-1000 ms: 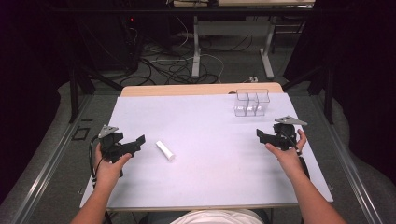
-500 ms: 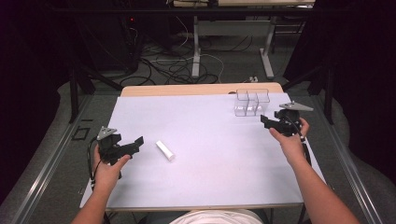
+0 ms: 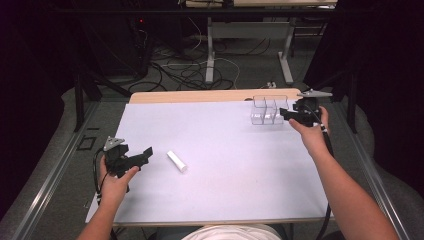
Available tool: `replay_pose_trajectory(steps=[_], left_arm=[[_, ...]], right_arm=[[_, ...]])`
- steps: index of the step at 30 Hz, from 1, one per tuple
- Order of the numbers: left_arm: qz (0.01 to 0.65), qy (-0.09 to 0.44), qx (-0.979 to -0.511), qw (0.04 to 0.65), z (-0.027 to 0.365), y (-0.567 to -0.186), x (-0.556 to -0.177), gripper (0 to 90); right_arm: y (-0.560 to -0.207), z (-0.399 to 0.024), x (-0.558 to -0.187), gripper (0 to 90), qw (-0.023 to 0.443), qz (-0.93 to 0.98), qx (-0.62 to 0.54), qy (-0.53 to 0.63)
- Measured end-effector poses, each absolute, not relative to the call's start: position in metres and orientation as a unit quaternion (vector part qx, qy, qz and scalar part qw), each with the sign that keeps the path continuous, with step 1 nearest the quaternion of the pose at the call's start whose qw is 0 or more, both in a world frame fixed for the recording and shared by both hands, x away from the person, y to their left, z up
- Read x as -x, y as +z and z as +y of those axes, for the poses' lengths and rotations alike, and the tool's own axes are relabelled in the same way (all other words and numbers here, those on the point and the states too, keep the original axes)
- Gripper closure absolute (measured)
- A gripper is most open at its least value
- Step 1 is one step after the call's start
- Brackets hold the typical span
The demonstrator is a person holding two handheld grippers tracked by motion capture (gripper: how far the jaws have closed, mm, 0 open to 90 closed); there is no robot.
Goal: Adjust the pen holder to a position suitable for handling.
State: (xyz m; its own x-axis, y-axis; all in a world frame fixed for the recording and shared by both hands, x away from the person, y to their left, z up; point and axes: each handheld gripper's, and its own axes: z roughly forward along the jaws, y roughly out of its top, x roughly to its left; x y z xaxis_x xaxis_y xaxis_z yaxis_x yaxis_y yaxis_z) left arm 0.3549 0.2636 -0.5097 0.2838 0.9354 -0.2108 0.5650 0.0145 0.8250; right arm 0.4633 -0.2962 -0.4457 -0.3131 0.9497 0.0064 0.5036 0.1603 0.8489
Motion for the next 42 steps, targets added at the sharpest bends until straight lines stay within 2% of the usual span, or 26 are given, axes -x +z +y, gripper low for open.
replay_pose_trajectory(steps=[7, 9, 22, 42], left_arm=[[0.562, 0.210, -0.669, 0.439, 0.264, -0.511, -0.355, 2.2], [0.562, 0.210, -0.669, 0.438, 0.264, -0.511, -0.355, 2.2], [0.565, 0.208, -0.668, 0.437, 0.267, -0.513, -0.356, 2.3], [0.574, 0.210, -0.661, 0.435, 0.269, -0.513, -0.353, 2.5]], right_arm=[[-0.435, -0.288, -0.484, 42.0, 0.294, 0.720, -0.507, 0.372], [-0.435, -0.286, -0.491, 45.6, 0.288, 0.722, -0.505, 0.375], [-0.446, -0.285, -0.526, 49.1, 0.288, 0.713, -0.546, 0.332], [-0.468, -0.302, -0.551, 69.8, 0.254, 0.689, -0.614, 0.289]])
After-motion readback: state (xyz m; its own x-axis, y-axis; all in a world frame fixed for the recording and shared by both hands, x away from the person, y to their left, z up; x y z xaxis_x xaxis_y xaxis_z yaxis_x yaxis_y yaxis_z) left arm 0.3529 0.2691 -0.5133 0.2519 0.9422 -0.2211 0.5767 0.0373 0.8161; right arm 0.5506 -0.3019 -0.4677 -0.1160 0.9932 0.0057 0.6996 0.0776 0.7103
